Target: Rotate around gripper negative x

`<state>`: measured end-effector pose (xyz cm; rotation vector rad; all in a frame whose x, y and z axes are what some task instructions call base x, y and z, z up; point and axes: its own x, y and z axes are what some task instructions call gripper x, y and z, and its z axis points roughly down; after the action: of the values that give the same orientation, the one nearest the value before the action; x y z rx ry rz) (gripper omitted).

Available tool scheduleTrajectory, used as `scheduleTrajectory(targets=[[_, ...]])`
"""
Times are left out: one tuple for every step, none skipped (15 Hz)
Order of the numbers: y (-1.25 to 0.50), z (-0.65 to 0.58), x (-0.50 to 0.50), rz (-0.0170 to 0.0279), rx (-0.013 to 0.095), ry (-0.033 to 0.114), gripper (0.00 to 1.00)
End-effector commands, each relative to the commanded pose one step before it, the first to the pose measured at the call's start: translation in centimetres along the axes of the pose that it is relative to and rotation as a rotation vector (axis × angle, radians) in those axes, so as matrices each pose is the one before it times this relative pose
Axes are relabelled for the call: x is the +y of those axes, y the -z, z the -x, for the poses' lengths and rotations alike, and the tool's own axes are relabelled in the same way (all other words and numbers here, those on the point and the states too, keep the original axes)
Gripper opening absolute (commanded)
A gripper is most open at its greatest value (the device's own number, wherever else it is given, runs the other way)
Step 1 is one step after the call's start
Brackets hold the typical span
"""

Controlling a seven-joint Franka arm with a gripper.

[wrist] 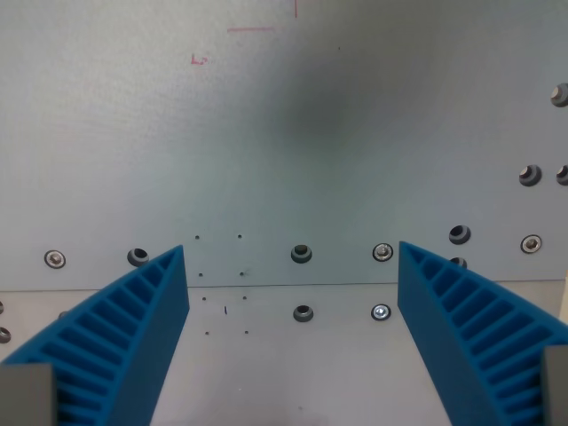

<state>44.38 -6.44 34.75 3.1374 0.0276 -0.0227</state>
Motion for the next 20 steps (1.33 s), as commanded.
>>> scheduleTrajectory(targets=[[0.272,0.040,0.006,0.01250,0.0056,0.0004,1.00],[0.000,0.000,0.000,0.01167,0.0000,0.0000,1.00],[0.000,0.000,0.000,0.01167,0.0000,0.0000,1.00],[0.000,0.000,0.000,0.01167,0.0000,0.0000,1.00],[0.000,0.000,0.000,0.01167,0.0000,0.0000,1.00],[0.000,0.000,0.000,0.01167,0.0000,0.0000,1.00],[0.000,0.000,0.000,0.01167,0.0000,0.0000,1.00],[0.000,0.000,0.000,0.01167,0.0000,0.0000,1.00],[0.000,0.000,0.000,0.01167,0.0000,0.0000,1.00],[0.000,0.000,0.000,0.01167,0.0000,0.0000,1.00],[0.000,0.000,0.000,0.01167,0.0000,0.0000,1.00],[0.000,0.000,0.000,0.01167,0.0000,0.0000,1.00],[0.000,0.000,0.000,0.01167,0.0000,0.0000,1.00],[0.000,0.000,0.000,0.01167,0.0000,0.0000,1.00],[0.000,0.000,0.000,0.01167,0.0000,0.0000,1.00],[0.000,0.000,0.000,0.01167,0.0000,0.0000,1.00],[0.000,0.000,0.000,0.01167,0.0000,0.0000,1.00],[0.000,0.000,0.000,0.01167,0.0000,0.0000,1.00],[0.000,0.000,0.000,0.01167,0.0000,0.0000,1.00],[0.000,0.000,0.000,0.01167,0.0000,0.0000,1.00]])
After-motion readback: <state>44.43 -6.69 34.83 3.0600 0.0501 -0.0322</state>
